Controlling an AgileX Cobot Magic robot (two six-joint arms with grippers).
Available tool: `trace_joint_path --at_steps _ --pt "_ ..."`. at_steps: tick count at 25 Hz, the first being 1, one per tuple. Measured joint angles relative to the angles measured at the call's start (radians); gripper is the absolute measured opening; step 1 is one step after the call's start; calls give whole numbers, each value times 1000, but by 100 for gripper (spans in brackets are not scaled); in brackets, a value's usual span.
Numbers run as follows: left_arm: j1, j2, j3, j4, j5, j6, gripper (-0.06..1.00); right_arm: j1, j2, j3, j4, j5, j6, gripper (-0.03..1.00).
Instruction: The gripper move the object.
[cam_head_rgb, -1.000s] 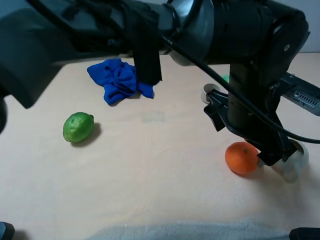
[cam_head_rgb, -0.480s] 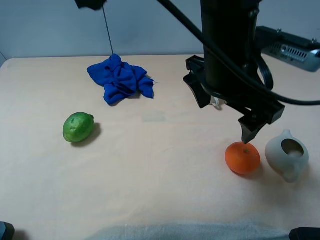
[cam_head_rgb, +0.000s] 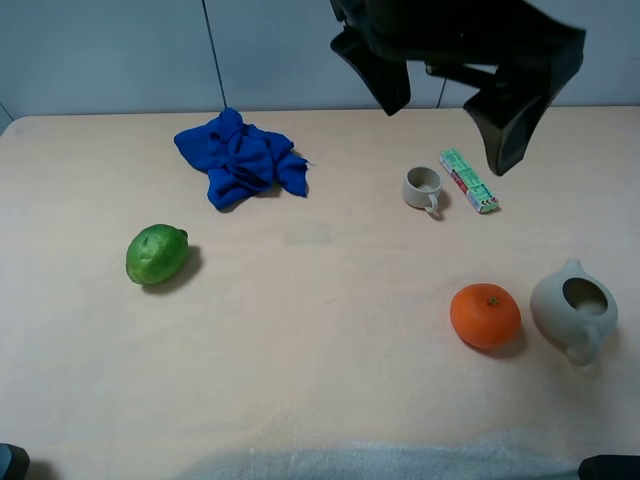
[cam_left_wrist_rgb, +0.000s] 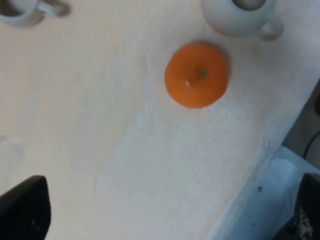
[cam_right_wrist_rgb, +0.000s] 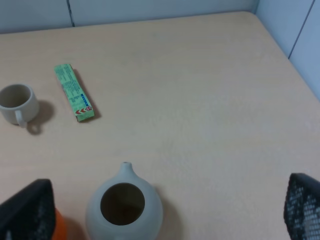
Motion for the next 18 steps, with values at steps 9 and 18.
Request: trace_joint_path --at_steps 9,18 --pt "1 -218 181 57 0 -7 99 0 0 0 0 0 0 69" --pt "1 -542 461 122 1 -20 99 0 0 0 0 0 0 69"
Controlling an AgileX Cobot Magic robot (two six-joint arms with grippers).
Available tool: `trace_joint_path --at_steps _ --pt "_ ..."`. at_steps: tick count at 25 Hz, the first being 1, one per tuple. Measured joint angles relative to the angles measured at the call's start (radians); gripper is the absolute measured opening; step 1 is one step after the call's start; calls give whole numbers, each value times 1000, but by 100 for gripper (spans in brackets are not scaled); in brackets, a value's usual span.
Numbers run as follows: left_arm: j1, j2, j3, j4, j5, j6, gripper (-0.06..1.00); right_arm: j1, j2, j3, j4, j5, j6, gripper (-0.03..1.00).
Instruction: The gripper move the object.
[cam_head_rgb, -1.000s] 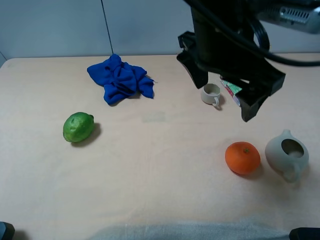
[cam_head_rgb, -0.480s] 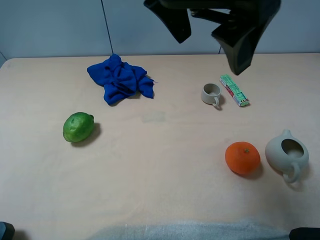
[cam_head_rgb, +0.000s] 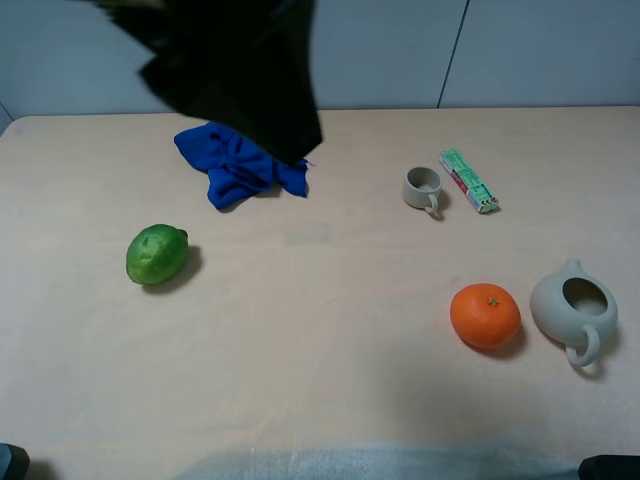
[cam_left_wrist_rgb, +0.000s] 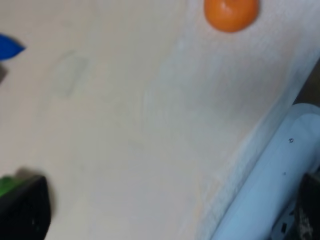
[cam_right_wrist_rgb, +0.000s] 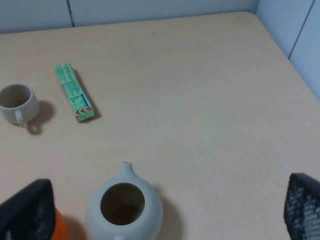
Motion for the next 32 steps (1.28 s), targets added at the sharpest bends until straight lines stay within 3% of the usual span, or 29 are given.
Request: trace_joint_path --at_steps 7,17,32 --pt "0 -307 227 51 1 -75 99 0 0 0 0 0 0 69" --pt "22 -655 425 111 2 -81 99 0 0 0 0 0 0 69" --pt "542 -1002 692 122 2 -78 99 0 0 0 0 0 0 69"
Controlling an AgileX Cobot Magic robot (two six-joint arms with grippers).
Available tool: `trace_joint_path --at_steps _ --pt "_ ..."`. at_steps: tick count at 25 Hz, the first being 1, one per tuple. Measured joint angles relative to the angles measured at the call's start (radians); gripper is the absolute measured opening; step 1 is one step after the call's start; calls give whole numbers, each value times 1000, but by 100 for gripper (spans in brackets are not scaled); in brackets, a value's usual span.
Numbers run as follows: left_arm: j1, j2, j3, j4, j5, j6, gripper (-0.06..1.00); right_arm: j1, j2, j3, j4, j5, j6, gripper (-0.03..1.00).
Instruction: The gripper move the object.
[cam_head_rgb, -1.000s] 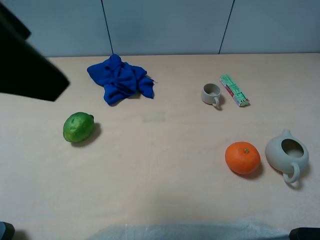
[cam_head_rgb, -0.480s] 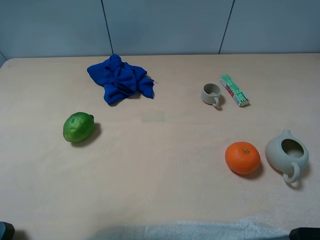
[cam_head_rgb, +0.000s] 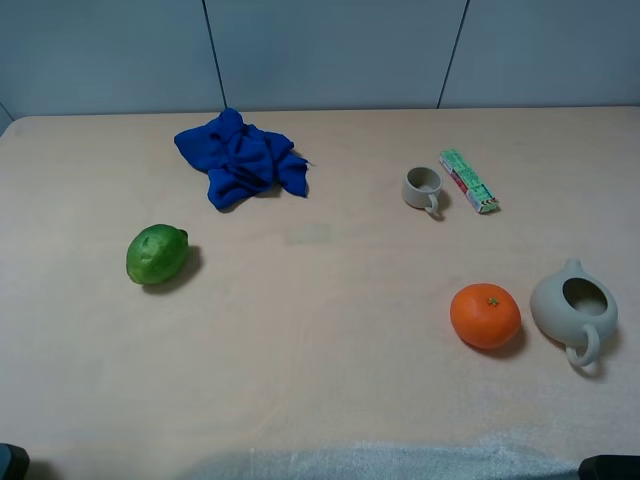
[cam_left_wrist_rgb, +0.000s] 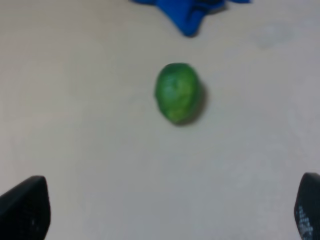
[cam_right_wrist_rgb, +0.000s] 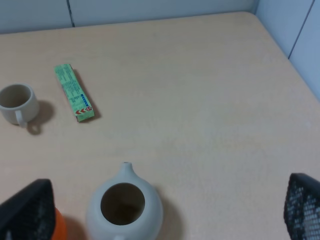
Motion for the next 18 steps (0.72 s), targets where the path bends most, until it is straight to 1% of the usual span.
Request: trace_joint_path --at_steps 5,9,11,13,18 --pt "153 -133 117 2 -10 1 99 0 0 0 0 0 0 69" --pt "248 -223 211 2 -70 1 99 0 0 0 0 0 0 69" --pt "284 -268 260 2 -98 1 99 0 0 0 0 0 0 69" --pt "318 -317 296 0 -95 7 99 0 0 0 0 0 0 69" --pt "373 -393 301 -27 -98 86 99 0 0 0 0 0 0 69"
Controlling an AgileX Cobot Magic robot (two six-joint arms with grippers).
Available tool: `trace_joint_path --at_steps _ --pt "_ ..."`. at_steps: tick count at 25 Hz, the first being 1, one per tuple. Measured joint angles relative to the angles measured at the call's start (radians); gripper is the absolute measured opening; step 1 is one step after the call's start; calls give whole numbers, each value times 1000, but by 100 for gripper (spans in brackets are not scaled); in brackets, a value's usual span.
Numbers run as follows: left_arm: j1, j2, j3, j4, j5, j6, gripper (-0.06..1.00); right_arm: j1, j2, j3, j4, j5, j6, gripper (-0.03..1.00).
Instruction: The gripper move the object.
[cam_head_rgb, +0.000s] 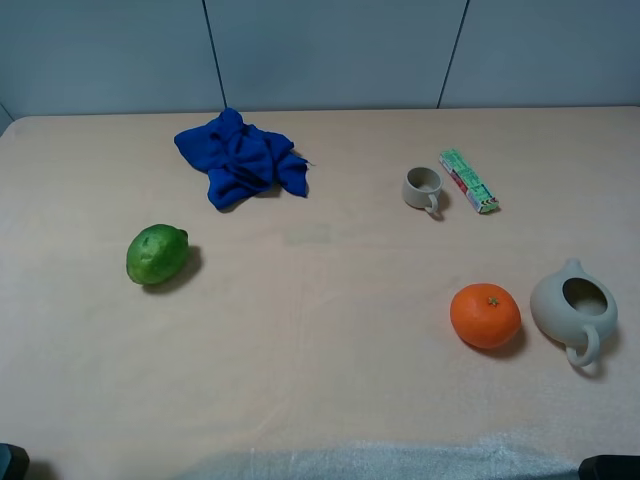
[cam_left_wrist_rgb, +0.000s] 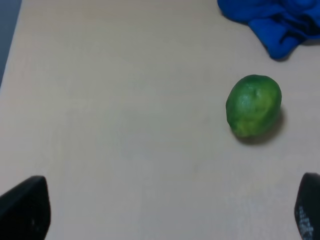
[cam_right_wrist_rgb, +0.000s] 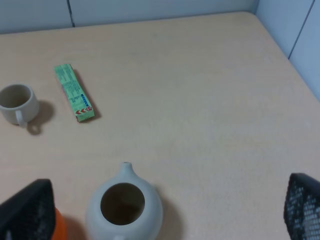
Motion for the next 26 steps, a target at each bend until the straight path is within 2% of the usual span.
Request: trace_joint_path --at_steps 5,26 --pt "8 -1 5 -19 0 41 99 0 0 0 0 0 0 69" --pt "8 -1 5 -20 0 41 99 0 0 0 0 0 0 69"
